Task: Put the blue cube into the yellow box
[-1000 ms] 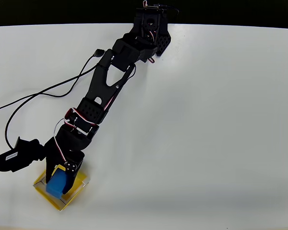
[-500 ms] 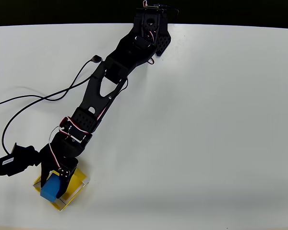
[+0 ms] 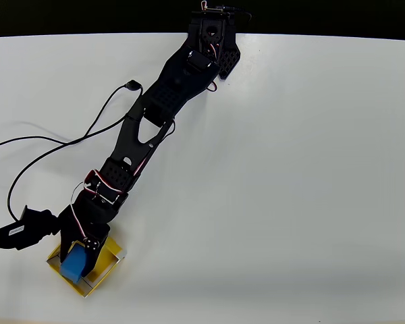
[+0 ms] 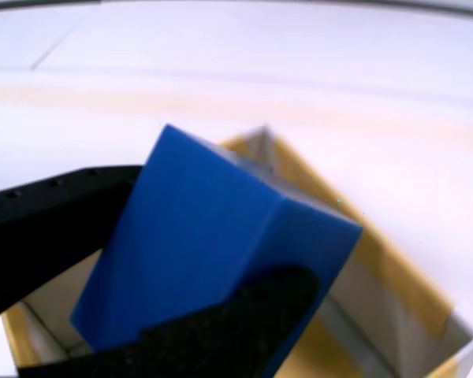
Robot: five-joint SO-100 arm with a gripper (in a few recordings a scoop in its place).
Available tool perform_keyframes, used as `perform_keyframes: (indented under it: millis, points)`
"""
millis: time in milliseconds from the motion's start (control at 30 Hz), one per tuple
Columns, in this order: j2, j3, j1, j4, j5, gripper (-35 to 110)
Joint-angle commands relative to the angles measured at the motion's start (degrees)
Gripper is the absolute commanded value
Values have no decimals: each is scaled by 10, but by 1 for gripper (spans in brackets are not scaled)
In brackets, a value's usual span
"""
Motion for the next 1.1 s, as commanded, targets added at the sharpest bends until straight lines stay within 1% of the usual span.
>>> perform_keyframes:
  millis: [0,167,267,500,700,867,967,1067]
  points:
    - [44,-81,16,-17,6,27]
    - [43,-76,18,-11,27,41]
    - [53,-69,17,-9,28,43]
    - [154,-4,0,2,13,35]
    - [290,80,-27,64,9,26]
    - [417,201,-57,109,4,21]
    - [496,296,-77,106,3,19]
    - [569,396,-98,79,0,18]
